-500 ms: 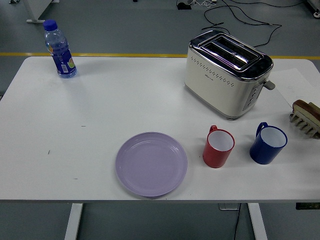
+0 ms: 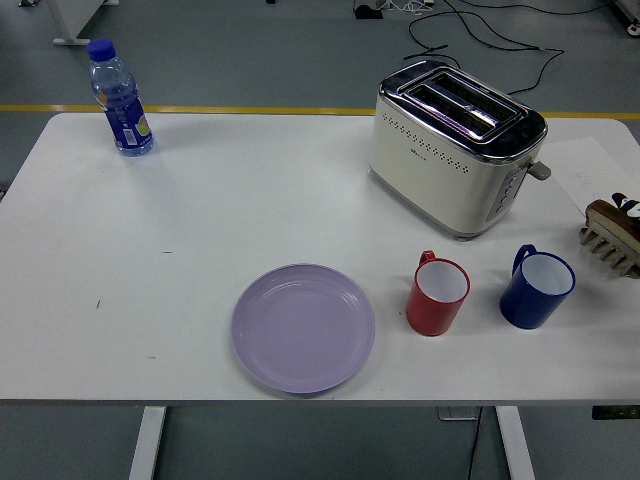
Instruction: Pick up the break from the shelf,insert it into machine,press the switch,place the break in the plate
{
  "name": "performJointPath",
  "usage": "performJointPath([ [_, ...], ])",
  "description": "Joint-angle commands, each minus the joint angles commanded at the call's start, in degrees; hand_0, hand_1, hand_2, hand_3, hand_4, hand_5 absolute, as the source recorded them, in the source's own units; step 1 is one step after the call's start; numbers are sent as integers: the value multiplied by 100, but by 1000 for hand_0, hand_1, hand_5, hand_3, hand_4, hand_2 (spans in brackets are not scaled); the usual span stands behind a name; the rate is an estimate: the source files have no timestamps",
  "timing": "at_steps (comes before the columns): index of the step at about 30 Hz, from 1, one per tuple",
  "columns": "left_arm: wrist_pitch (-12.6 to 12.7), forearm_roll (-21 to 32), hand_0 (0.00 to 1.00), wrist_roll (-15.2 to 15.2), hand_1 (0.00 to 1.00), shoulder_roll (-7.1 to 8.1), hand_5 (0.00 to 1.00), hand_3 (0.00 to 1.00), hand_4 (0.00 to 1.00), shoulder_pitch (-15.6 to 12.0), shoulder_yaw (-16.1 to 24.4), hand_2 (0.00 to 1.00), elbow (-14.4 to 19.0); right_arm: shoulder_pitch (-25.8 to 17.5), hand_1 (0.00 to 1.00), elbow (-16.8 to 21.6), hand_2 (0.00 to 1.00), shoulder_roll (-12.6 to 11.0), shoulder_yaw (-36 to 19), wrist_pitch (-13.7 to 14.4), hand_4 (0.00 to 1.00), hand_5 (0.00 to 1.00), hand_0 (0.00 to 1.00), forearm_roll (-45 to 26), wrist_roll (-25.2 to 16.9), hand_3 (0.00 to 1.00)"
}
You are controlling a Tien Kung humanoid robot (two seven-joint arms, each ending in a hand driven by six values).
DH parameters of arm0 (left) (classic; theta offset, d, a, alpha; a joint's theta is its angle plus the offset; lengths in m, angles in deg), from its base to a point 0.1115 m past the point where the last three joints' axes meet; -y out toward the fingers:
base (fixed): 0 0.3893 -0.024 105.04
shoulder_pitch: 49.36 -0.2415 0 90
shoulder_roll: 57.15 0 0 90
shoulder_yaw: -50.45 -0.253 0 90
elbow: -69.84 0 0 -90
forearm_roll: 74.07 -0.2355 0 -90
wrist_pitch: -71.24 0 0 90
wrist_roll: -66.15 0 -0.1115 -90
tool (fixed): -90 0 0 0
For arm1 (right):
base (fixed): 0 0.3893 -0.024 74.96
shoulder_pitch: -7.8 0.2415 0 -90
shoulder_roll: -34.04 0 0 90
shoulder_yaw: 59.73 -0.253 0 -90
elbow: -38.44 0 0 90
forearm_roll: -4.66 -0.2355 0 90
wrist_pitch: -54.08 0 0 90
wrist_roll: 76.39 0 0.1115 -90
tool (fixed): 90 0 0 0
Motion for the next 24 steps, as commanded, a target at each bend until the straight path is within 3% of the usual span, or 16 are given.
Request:
performJointPath([
  [4,0,-10,650,3,566,1,979,597,291,5,8,585,0,7,898,15,958,2,97,-36,795,105,991,700,64,951],
  [17,-1,12,651,3,566,3,978,597,291,3,-15,585,0,116,888,-108,958,74,510,-30,796,118,988,749,212,954],
  [24,0,17,651,4,566,5,980,599,292,3,-20,585,0,312,881,-348,954,132,768,-13,799,128,982,1258,385,948],
])
